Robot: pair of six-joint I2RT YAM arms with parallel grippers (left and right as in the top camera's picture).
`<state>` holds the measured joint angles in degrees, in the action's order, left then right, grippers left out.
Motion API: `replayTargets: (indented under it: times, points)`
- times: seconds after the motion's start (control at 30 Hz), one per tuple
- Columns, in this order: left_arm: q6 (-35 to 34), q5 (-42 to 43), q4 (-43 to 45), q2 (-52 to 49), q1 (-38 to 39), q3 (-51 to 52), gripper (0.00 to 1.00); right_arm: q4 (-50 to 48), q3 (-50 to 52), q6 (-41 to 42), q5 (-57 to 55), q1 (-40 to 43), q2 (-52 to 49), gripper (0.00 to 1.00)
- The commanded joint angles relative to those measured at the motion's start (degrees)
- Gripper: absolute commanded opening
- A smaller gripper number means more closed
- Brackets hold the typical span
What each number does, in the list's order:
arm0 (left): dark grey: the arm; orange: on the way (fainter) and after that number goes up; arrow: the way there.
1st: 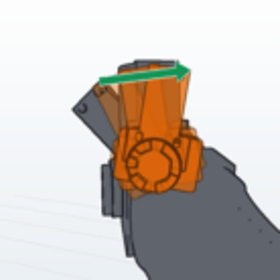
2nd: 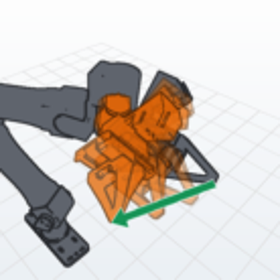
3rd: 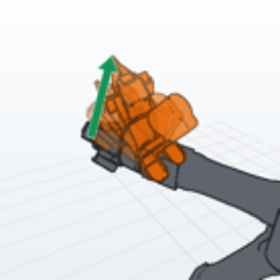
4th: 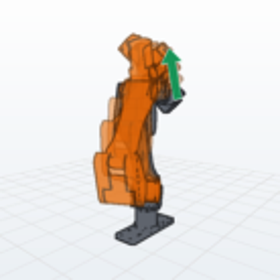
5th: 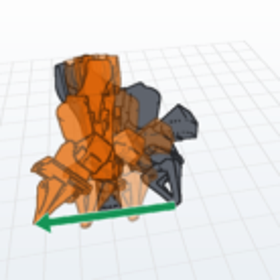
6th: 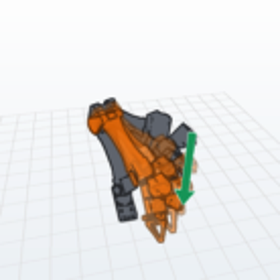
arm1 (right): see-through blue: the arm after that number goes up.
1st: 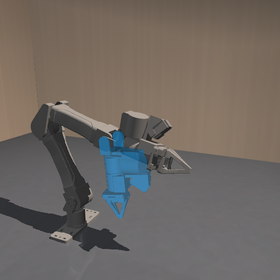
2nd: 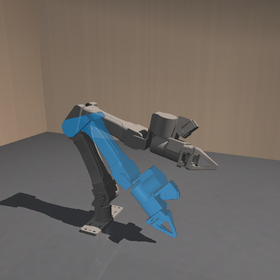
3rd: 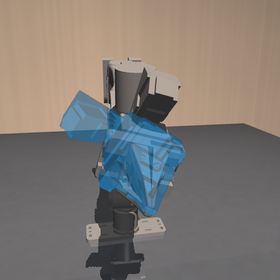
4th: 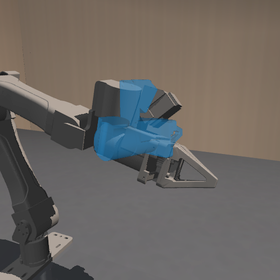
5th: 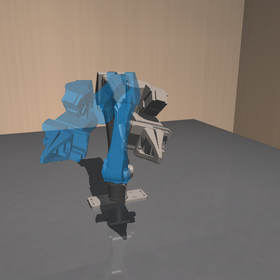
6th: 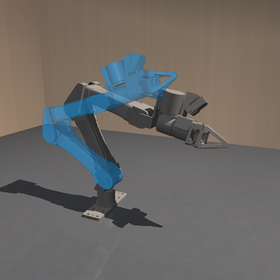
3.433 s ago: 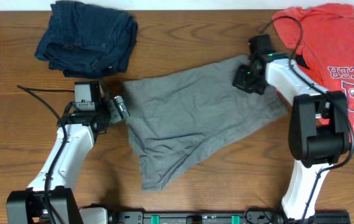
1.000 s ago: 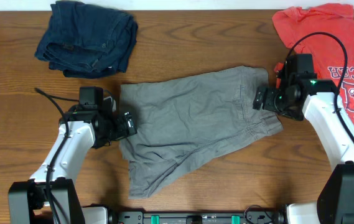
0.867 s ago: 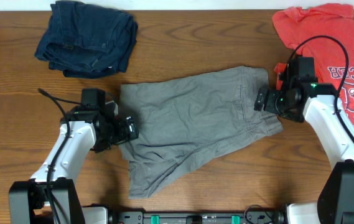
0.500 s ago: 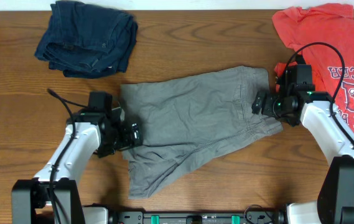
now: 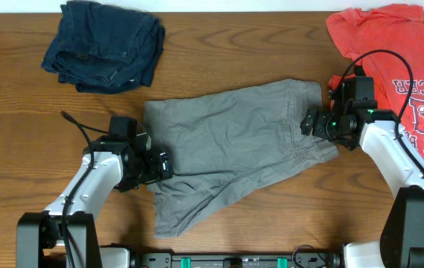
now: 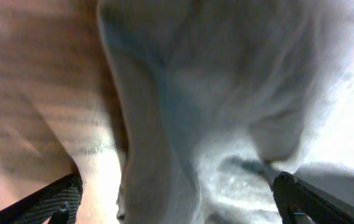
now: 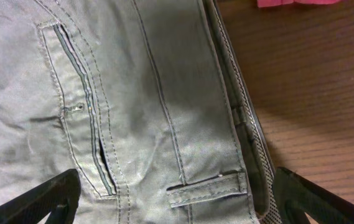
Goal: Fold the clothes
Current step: 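Pull the shorts' left and right edges apart with both grippers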
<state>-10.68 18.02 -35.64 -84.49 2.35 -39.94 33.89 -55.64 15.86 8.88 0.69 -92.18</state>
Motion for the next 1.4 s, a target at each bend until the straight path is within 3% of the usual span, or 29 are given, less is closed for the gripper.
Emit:
replayTargets:
  times: [0.0, 0.3, 0.5, 0.97, 1.37]
  points:
    - [-0.5, -1.11, -0.66, 0.09, -0.17, -3.28, 0.98, -0.31, 0.2, -0.74, 0.37, 0.63, -0.15, 0.96]
    - [0.7, -0.28, -5.29, 3.15, -0.17, -9.66, 0.96, -0.02, 0.2, -0.7, 0.39, 0.63, -0.2, 0.94]
    - [10.73, 13.14, -3.89, 0.63, -0.17, -9.62, 0.95, -0.02, 0.22, -0.7, 0.39, 0.52, -0.2, 0.94]
    - [10.88, 13.0, -2.73, -12.96, -0.17, -9.05, 0.92, -0.85, 1.16, -0.04, -2.51, 0.44, -1.22, 0.91]
    - [10.84, 10.62, -2.45, -14.82, -0.17, -9.03, 0.9, -7.21, 1.22, -0.04, -1.2, 0.44, -14.84, 0.82]
